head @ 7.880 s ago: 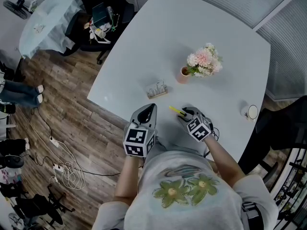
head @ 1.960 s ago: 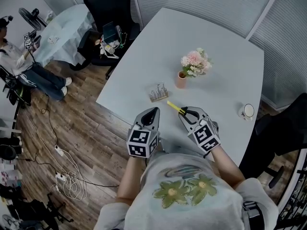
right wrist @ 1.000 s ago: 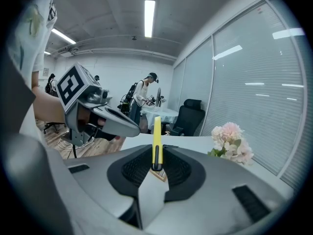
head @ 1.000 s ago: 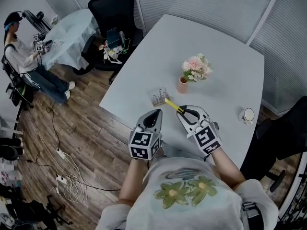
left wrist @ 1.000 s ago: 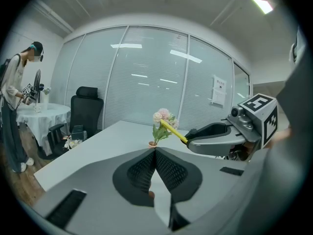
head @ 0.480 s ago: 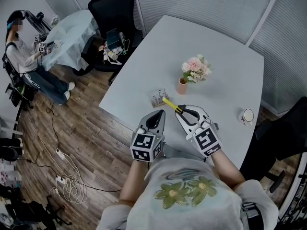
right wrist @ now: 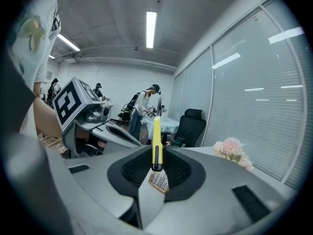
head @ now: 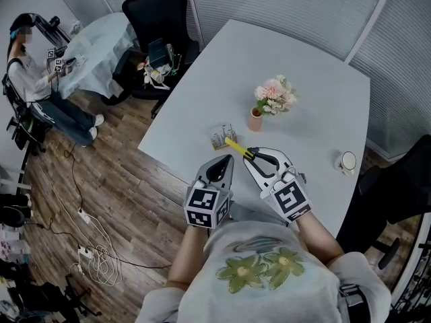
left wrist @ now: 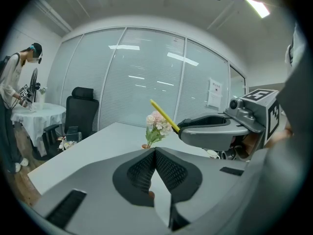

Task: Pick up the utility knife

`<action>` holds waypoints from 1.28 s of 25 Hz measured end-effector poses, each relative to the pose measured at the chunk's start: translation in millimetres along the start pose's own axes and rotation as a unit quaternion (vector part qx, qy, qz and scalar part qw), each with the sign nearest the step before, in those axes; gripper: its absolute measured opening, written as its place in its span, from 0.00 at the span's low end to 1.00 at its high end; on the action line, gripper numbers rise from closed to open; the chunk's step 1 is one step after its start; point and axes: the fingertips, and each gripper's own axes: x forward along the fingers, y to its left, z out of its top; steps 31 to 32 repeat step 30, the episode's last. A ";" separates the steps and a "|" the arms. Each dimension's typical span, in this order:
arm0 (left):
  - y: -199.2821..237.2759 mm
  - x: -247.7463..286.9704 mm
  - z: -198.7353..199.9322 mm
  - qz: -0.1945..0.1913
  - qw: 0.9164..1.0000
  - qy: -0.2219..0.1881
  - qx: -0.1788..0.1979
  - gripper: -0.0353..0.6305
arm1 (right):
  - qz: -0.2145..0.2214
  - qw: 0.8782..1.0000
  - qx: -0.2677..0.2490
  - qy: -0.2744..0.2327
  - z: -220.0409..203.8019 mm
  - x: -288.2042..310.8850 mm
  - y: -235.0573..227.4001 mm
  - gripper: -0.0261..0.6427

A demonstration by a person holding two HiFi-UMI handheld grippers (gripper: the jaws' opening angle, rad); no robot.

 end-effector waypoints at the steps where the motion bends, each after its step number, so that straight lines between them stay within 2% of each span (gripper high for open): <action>1: 0.2 -0.1 0.7 -0.001 1.000 0.000 0.000 0.06 | -0.001 1.000 0.000 0.000 1.1 0.2 -0.3 0.14; 32: 4.8 1.6 -3.2 -0.010 1.000 0.005 0.000 0.06 | 0.001 1.000 0.008 0.015 -8.0 7.4 1.9 0.14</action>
